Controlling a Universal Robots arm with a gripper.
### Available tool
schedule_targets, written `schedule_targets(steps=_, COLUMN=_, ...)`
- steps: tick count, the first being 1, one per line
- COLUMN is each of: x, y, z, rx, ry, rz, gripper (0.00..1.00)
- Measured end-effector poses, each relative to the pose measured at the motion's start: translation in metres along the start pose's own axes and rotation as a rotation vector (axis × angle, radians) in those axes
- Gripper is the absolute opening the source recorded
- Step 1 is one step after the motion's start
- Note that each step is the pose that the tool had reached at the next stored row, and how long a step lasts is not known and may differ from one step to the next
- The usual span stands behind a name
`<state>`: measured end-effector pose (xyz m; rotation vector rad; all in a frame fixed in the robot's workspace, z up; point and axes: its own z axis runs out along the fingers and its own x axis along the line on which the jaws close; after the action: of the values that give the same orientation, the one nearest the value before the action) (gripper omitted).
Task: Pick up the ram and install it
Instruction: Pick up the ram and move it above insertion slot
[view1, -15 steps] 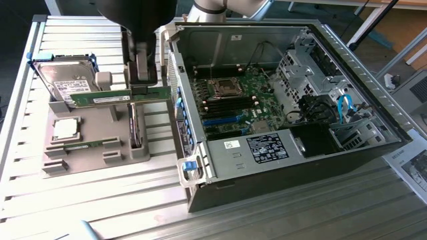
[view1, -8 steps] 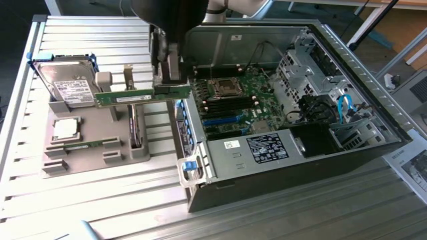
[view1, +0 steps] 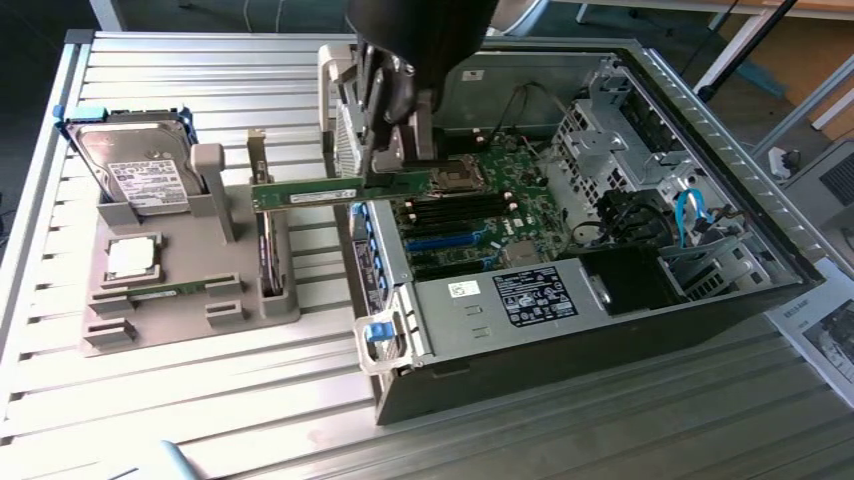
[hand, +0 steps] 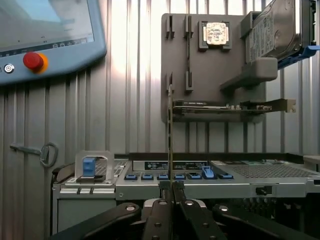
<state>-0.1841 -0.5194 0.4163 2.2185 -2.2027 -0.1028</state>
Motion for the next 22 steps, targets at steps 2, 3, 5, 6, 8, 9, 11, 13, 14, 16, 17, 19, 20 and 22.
schedule_targets(steps=2, x=0.001, y=-0.013, z=-0.0008, rx=-0.0003, ry=0.0, rz=0.0, gripper=0.12)
schedule_targets(steps=3, x=0.002, y=-0.0178, z=-0.0011, rx=-0.0005, ry=0.0, rz=0.0, gripper=0.12)
schedule_targets(steps=5, x=0.002, y=-0.0246, z=-0.0016, rx=-0.0007, ry=0.0, rz=0.0, gripper=0.12)
schedule_targets(steps=6, x=0.003, y=-0.0283, z=-0.0018, rx=-0.0009, ry=0.0001, rz=0.0, gripper=0.12)
schedule_targets(steps=8, x=0.003, y=-0.0372, z=-0.0023, rx=-0.0011, ry=0.0, rz=0.0, gripper=0.12)
schedule_targets(steps=9, x=0.004, y=-0.0421, z=-0.0026, rx=-0.0012, ry=0.0, rz=0.0, gripper=0.12)
schedule_targets(steps=11, x=0.004, y=-0.0487, z=-0.003, rx=-0.0013, ry=0.0, rz=0.0, gripper=0.12)
schedule_targets(steps=13, x=0.005, y=-0.0553, z=-0.0034, rx=-0.0015, ry=0.0, rz=0.0, gripper=0.12)
schedule_targets(steps=14, x=0.006, y=-0.0616, z=-0.0038, rx=-0.0016, ry=0.0, rz=0.0, gripper=0.12)
schedule_targets(steps=16, x=0.006, y=-0.0686, z=-0.0042, rx=-0.0018, ry=0.0, rz=0.0, gripper=0.12)
schedule_targets(steps=17, x=0.007, y=-0.0734, z=-0.0045, rx=-0.0019, ry=0.0, rz=0.0, gripper=0.12)
schedule_targets(steps=19, x=0.007, y=-0.0805, z=-0.0049, rx=-0.0021, ry=0.0, rz=0.0, gripper=0.12)
schedule_targets(steps=20, x=0.007, y=-0.0839, z=-0.0051, rx=-0.0022, ry=0.0, rz=0.0, gripper=0.12)
schedule_targets(steps=22, x=0.008, y=-0.0908, z=-0.0055, rx=-0.0024, ry=0.0, rz=0.0, gripper=0.12)
